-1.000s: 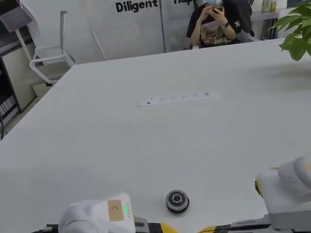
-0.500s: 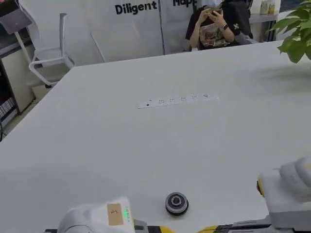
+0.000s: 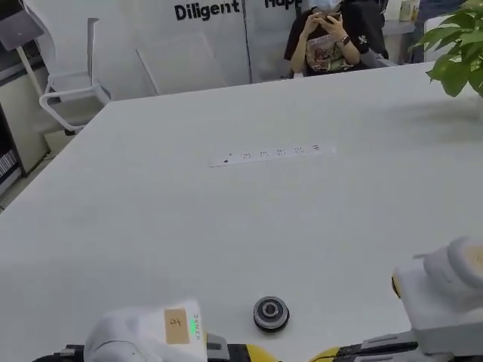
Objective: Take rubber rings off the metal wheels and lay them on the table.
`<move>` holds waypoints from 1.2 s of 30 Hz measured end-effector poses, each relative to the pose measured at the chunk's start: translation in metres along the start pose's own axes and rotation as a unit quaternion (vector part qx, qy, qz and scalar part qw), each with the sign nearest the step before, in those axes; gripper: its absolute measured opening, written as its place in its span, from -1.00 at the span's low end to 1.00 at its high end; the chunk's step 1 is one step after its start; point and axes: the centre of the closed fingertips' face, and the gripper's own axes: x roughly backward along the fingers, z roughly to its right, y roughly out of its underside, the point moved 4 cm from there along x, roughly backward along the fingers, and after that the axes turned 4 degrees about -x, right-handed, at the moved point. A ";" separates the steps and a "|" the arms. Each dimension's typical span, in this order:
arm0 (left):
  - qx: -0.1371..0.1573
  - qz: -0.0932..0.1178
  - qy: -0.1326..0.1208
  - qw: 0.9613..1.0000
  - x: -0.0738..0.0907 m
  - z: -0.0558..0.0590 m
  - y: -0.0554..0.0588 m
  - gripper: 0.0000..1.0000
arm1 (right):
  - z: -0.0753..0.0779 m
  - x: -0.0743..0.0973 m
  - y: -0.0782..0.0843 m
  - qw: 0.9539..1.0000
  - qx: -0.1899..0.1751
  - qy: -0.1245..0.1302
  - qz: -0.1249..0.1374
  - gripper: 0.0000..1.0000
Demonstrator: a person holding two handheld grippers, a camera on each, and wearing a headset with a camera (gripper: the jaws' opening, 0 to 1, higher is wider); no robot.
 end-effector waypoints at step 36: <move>0.007 0.013 -0.039 0.999 0.090 -0.016 -0.021 0.65 | -0.008 0.024 -0.019 0.999 0.037 0.016 -0.012 -1.00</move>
